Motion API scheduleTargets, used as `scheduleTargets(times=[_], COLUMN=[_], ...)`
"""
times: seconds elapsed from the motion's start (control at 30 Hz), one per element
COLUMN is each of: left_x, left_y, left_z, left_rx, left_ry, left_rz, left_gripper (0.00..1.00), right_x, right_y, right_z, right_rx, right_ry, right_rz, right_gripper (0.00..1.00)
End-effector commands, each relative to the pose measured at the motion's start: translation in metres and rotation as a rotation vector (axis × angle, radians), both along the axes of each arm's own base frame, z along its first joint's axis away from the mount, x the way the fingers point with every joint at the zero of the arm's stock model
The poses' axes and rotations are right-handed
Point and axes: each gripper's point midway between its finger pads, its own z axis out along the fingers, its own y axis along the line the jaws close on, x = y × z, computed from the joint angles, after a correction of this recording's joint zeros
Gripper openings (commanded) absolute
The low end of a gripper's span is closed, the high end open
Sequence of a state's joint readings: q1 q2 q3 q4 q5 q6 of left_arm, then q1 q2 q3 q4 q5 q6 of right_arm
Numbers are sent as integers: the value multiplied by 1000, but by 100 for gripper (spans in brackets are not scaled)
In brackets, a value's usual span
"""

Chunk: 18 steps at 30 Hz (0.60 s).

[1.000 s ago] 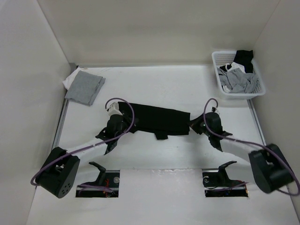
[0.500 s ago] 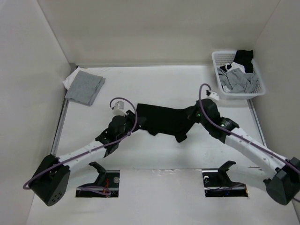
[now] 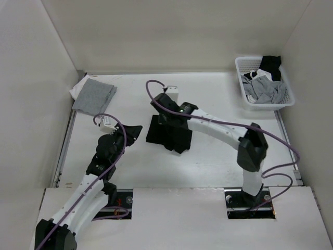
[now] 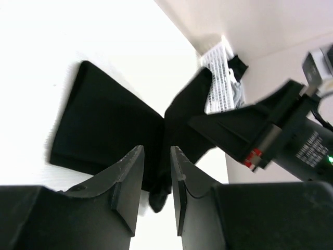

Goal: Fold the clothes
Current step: Fold the tank top

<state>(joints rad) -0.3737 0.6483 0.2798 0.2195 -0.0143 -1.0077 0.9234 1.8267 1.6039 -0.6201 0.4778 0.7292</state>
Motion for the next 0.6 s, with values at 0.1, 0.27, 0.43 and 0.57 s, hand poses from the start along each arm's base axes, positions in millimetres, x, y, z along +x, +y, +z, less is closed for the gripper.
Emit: scheduleTargets(times=[0.1,0.27,0.43,0.57], left_x=[-7,-4,6,17], left_y=[14,15,5,-25], left_z=[-12,-20,-14,-17], left_rx=[-52,-47,-37,-10], left_ry=[39,63,56,72], left_rz=[-25,-13,-19,-70], left_gripper=[26,27,28,29], right_x=[9,0,-10,-20], right_y=[55,76,35,-11], right_z=[-20,-6,18,-3], right_rx=[-43,96,189,201], right_ry=[60,37,-36,-58], right_rz=[65,111,79,40], right_gripper=[21,33,28,6])
